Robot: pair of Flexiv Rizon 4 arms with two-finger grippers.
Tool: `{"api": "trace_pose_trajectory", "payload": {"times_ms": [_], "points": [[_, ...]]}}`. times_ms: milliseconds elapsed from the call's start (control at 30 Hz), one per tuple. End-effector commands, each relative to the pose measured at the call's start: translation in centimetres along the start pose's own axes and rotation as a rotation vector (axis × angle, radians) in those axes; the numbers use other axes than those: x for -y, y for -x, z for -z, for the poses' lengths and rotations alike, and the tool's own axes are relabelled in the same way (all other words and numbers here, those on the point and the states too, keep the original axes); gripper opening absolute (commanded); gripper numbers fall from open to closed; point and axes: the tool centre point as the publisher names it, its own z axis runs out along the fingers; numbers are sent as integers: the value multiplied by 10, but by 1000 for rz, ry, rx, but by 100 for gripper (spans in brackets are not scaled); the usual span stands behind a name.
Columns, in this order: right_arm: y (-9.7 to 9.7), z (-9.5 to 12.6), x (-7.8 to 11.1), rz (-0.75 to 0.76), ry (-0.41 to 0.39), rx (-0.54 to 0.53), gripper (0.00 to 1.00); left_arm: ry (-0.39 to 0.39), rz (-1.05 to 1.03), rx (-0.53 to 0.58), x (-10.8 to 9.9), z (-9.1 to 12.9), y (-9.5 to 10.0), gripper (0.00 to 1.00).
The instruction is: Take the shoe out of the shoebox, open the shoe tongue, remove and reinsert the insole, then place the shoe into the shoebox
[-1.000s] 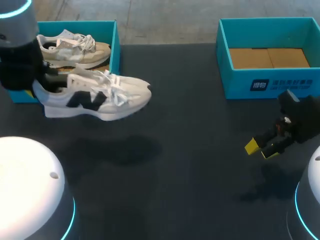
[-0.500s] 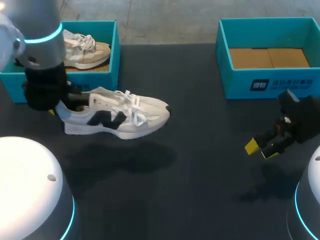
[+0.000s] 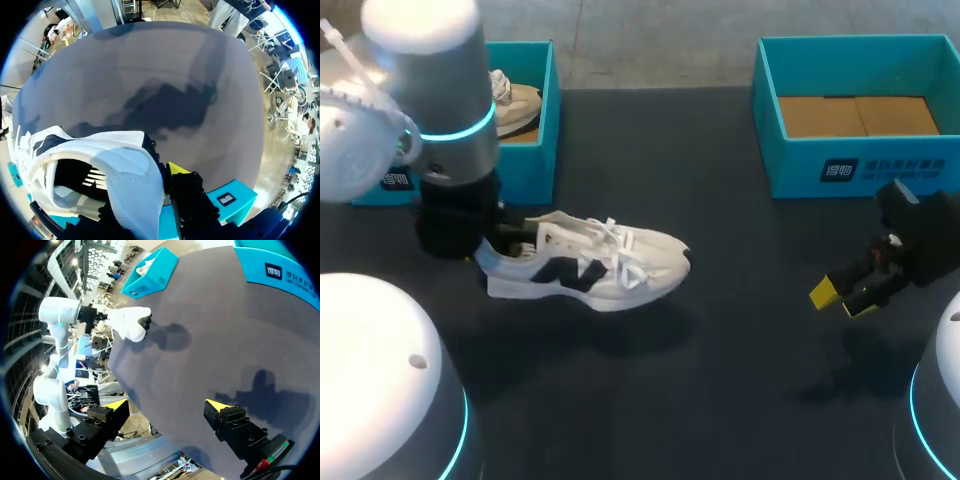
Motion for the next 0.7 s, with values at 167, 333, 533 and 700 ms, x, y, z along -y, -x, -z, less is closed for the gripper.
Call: {"api": "trace_pose_trajectory", "payload": {"times_ms": [167, 333, 533, 700], "points": [[0, 0, 1, -1, 0, 2, 100, -10, -21, 2, 2, -7, 24, 0], [0, 0, 1, -1, 0, 2, 100, -27, -55, -33, 5, -12, 32, 0], [0, 0, 1, -1, 0, 2, 100, -27, -55, -33, 5, -12, 32, 0], [0, 0, 1, -1, 0, 2, 100, -27, -55, -33, 5, -12, 32, 0]]}}
